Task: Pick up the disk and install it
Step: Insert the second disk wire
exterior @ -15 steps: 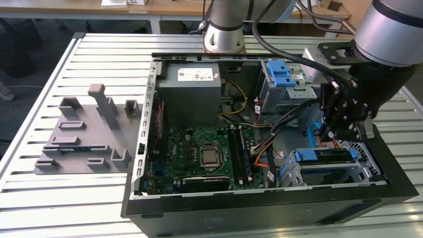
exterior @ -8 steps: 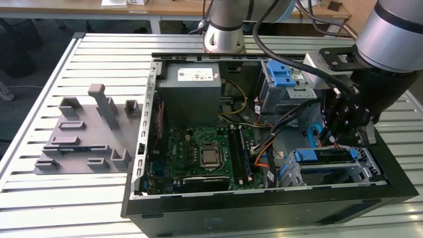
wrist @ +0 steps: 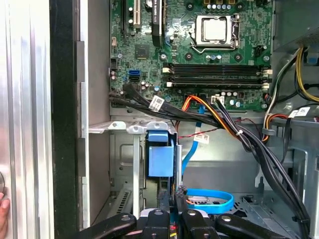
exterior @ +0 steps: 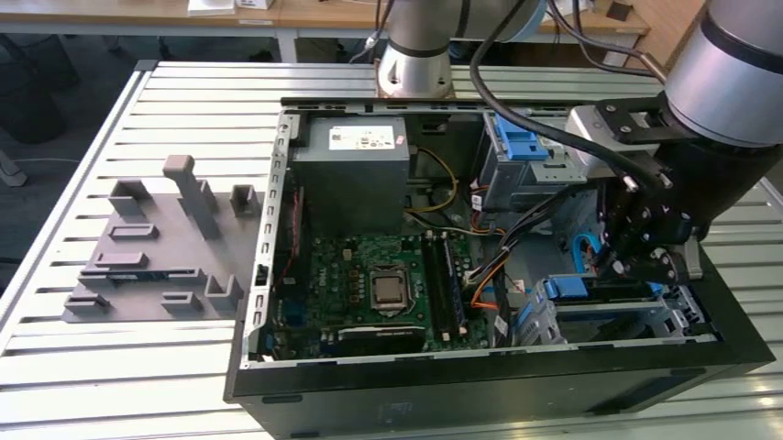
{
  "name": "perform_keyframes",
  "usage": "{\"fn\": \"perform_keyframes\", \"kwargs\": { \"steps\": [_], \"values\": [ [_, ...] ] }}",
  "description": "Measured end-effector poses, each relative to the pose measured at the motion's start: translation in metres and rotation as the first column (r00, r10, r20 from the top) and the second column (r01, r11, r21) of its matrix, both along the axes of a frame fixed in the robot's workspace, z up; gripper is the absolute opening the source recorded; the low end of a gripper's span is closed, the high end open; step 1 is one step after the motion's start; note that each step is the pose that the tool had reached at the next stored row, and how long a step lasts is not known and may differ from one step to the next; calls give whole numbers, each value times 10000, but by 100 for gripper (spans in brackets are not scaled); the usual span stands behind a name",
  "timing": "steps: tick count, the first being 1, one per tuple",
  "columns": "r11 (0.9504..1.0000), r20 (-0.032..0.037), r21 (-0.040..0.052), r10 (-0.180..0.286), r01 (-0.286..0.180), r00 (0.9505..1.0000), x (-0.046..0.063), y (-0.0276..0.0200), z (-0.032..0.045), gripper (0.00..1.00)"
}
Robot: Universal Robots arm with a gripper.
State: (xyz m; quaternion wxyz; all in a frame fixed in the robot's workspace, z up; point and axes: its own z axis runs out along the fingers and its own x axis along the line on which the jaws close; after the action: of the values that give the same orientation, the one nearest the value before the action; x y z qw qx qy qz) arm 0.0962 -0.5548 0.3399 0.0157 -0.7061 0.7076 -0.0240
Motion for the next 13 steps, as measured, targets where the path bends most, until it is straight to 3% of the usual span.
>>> {"fn": "perform_keyframes", "kwargs": {
  "steps": [4, 13],
  "values": [
    [10000, 0, 3, 0, 0, 10000, 0, -21, -7, 16],
    [10000, 0, 17, -2, 2, 10000, 5, -23, -31, 16]
  ]
}}
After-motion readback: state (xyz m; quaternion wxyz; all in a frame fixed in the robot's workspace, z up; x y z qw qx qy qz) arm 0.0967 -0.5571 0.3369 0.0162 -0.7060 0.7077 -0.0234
